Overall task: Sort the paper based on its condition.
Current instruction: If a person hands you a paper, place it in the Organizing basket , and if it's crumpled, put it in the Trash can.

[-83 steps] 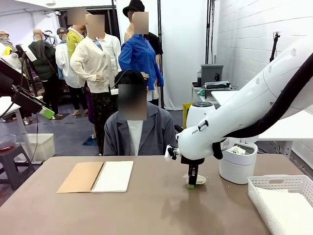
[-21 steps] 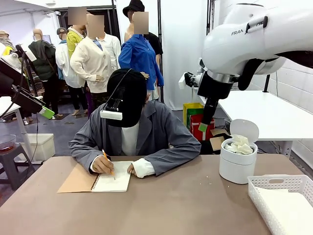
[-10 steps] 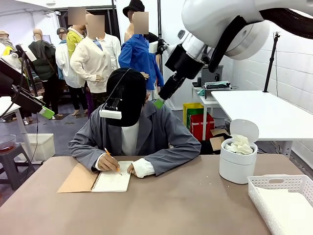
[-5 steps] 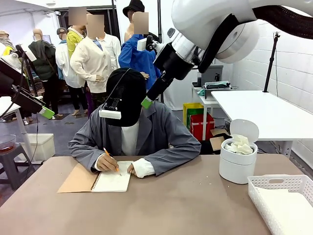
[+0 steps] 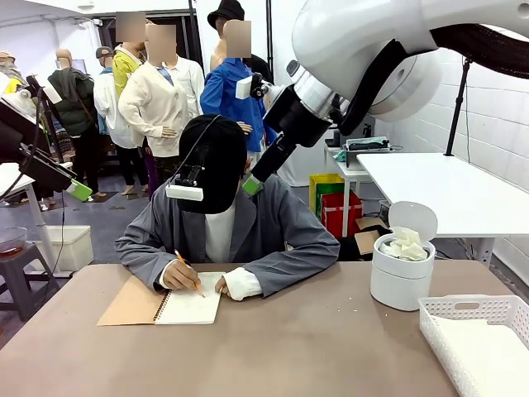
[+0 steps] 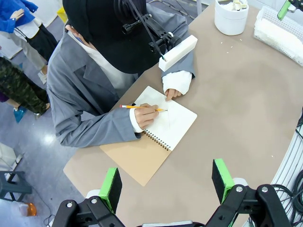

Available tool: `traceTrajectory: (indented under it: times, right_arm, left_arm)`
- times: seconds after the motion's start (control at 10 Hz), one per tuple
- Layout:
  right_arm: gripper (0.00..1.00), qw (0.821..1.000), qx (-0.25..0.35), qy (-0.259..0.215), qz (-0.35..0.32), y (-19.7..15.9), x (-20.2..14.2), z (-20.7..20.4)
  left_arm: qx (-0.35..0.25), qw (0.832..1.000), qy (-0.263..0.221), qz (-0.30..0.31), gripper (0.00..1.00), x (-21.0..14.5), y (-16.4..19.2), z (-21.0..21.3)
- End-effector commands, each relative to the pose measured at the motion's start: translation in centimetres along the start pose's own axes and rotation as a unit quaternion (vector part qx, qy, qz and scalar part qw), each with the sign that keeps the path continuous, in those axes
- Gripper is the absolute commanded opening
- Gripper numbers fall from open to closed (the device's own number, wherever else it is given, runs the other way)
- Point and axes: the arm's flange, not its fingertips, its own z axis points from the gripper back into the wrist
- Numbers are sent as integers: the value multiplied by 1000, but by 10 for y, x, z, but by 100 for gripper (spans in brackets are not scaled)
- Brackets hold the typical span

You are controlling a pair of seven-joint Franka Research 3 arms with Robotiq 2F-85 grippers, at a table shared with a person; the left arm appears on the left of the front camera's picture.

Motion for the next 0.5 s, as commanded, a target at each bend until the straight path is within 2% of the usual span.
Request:
traceTrajectory:
  times: [0.0,0.1,0.2,0.4]
  right_arm:
    - [100,1000,-4,-8,11,2,-11,0]
    - [100,1000,-20,-6,15,0,-10,-1]
    - [100,1000,0,1,-1,0,-3,0]
    - [100,1000,0,1,-1,0,-3,0]
  left_arm:
    - [1,1000,-3,1,100,0,2,0]
    - [1,1000,-3,1,100,0,2,0]
    - [1,1000,-3,1,100,0,2,0]
    - [1,1000,-3,1,100,0,2,0]
